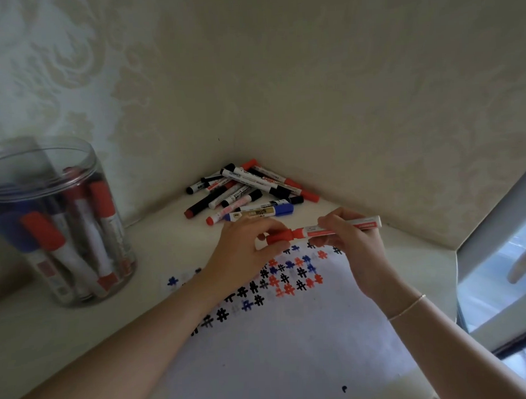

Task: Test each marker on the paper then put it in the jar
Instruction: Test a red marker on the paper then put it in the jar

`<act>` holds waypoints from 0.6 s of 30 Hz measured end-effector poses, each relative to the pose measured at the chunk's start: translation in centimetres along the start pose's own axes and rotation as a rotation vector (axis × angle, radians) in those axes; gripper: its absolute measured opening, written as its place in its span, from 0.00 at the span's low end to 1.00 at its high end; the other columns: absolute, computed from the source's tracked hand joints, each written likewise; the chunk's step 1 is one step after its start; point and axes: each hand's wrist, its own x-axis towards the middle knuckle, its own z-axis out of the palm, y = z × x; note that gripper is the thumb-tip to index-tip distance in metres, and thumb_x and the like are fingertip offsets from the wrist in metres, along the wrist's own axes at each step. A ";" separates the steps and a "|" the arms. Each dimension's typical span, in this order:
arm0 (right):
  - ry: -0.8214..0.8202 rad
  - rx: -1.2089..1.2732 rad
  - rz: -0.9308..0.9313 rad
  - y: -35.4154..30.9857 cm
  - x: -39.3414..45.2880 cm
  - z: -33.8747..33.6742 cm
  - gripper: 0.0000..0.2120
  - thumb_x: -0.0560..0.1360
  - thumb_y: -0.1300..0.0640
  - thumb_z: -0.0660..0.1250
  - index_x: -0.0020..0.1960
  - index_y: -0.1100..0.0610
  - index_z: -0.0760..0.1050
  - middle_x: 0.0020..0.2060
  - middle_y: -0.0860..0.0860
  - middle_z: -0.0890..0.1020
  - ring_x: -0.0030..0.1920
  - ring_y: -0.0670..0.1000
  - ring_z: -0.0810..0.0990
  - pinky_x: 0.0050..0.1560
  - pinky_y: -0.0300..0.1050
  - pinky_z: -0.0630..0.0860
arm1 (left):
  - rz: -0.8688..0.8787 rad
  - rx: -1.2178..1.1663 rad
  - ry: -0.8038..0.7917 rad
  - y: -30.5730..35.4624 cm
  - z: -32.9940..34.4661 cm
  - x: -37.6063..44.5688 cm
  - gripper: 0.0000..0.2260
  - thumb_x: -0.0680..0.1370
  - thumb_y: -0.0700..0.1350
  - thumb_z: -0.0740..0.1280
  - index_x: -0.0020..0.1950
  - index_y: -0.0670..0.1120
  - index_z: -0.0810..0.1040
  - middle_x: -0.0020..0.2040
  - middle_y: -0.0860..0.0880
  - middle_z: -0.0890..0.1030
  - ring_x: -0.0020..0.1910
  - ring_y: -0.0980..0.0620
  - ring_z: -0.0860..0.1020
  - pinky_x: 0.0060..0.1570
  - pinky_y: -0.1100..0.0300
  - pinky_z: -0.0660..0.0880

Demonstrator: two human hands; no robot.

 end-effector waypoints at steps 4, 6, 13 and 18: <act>-0.127 0.166 0.106 -0.3 0.2 -0.5 0.07 0.74 0.68 0.64 0.38 0.65 0.77 0.34 0.58 0.83 0.34 0.56 0.82 0.43 0.46 0.80 | -0.030 -0.144 -0.096 1.1 -0.5 -0.5 0.08 0.79 0.47 0.65 0.58 0.51 0.77 0.45 0.61 0.77 0.39 0.65 0.75 0.36 0.72 0.71; -0.171 0.186 0.130 -0.4 0.3 -0.8 0.09 0.74 0.68 0.64 0.36 0.63 0.78 0.35 0.59 0.82 0.35 0.57 0.81 0.44 0.48 0.80 | -0.046 -0.184 -0.142 1.4 -0.4 -0.7 0.10 0.80 0.47 0.62 0.61 0.51 0.75 0.45 0.59 0.78 0.35 0.67 0.74 0.34 0.73 0.69; -0.474 0.071 0.233 -1.0 0.0 -1.4 0.12 0.71 0.54 0.72 0.47 0.63 0.80 0.41 0.59 0.81 0.37 0.55 0.79 0.42 0.47 0.79 | -0.113 -0.375 -0.150 2.3 -0.7 -0.8 0.11 0.78 0.56 0.60 0.53 0.56 0.79 0.38 0.52 0.78 0.36 0.52 0.73 0.37 0.63 0.69; -0.089 0.000 0.025 -2.0 0.3 -0.9 0.15 0.75 0.55 0.67 0.30 0.55 0.78 0.22 0.53 0.72 0.21 0.51 0.66 0.26 0.42 0.64 | -0.236 -0.444 0.076 3.0 -1.8 -0.4 0.12 0.79 0.49 0.63 0.38 0.55 0.82 0.32 0.42 0.70 0.30 0.52 0.64 0.31 0.63 0.61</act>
